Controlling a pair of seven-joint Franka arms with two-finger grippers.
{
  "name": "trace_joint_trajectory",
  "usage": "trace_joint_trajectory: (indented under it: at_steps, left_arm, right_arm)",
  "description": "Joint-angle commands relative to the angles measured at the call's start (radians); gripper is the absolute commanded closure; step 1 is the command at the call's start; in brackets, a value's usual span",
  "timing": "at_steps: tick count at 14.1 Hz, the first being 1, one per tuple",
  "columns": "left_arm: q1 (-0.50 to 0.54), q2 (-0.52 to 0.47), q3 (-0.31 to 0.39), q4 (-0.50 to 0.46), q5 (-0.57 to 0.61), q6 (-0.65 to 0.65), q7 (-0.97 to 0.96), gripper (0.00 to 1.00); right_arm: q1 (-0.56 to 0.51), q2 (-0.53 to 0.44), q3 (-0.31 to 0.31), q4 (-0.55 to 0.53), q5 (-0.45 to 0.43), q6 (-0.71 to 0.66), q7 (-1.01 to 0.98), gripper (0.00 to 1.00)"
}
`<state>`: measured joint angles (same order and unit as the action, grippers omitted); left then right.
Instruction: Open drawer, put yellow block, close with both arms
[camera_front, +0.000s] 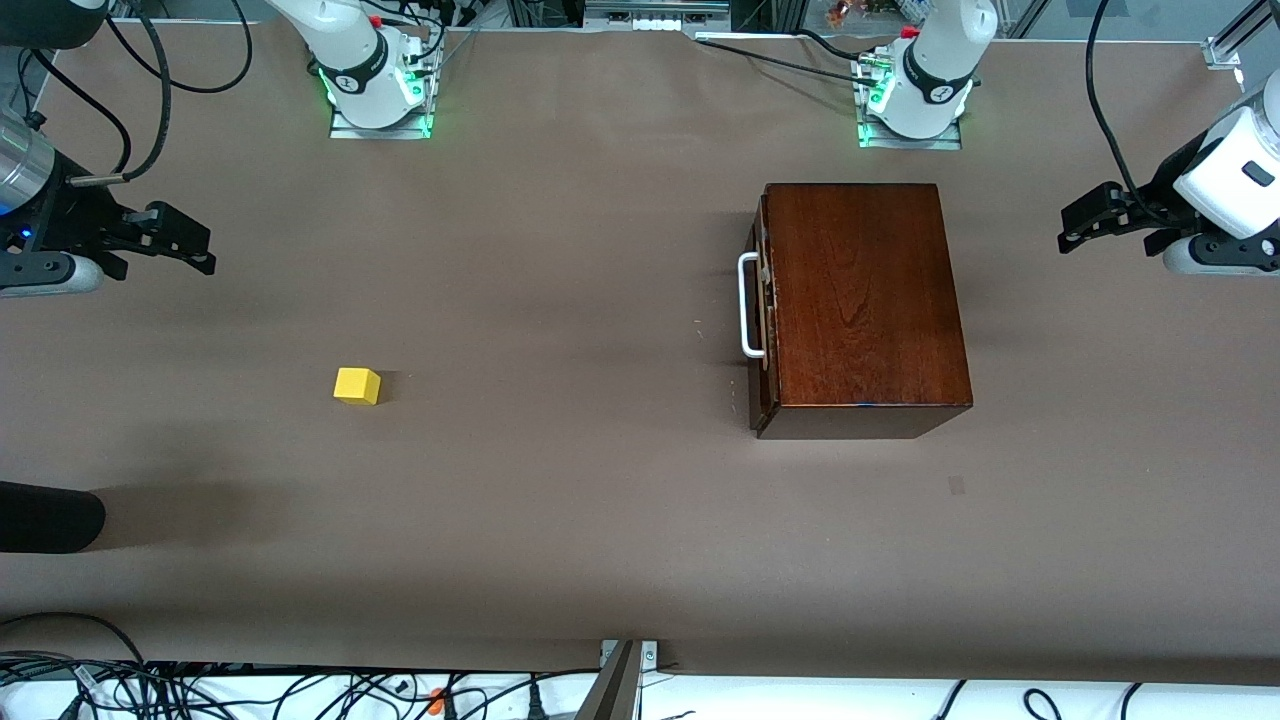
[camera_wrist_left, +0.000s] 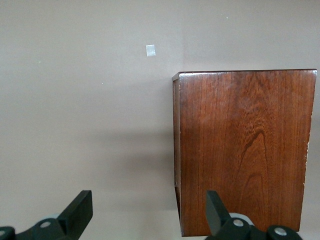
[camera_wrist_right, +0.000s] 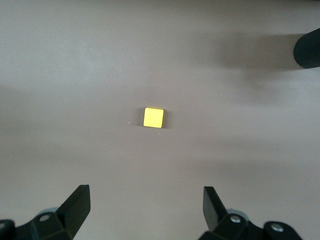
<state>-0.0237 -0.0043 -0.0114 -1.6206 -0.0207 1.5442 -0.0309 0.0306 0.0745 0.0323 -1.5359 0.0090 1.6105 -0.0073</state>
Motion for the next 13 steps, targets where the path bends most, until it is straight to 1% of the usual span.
trace_joint_trajectory:
  at_steps: [1, 9, 13]
  left_arm:
    - [-0.001, 0.006, -0.005, 0.018, 0.022, -0.021, 0.014, 0.0]
    - [-0.007, 0.006, -0.007, 0.019, 0.022, -0.026, 0.008, 0.0]
    - [-0.015, 0.009, -0.01, 0.03, 0.024, -0.073, 0.009, 0.0]
  right_arm:
    - [-0.001, 0.011, 0.003, 0.025, 0.008, -0.006, 0.0, 0.0]
    - [-0.001, 0.01, 0.003, 0.025, 0.008, -0.006, 0.0, 0.0]
    - [-0.001, 0.011, 0.003, 0.025, 0.006, -0.006, 0.0, 0.0]
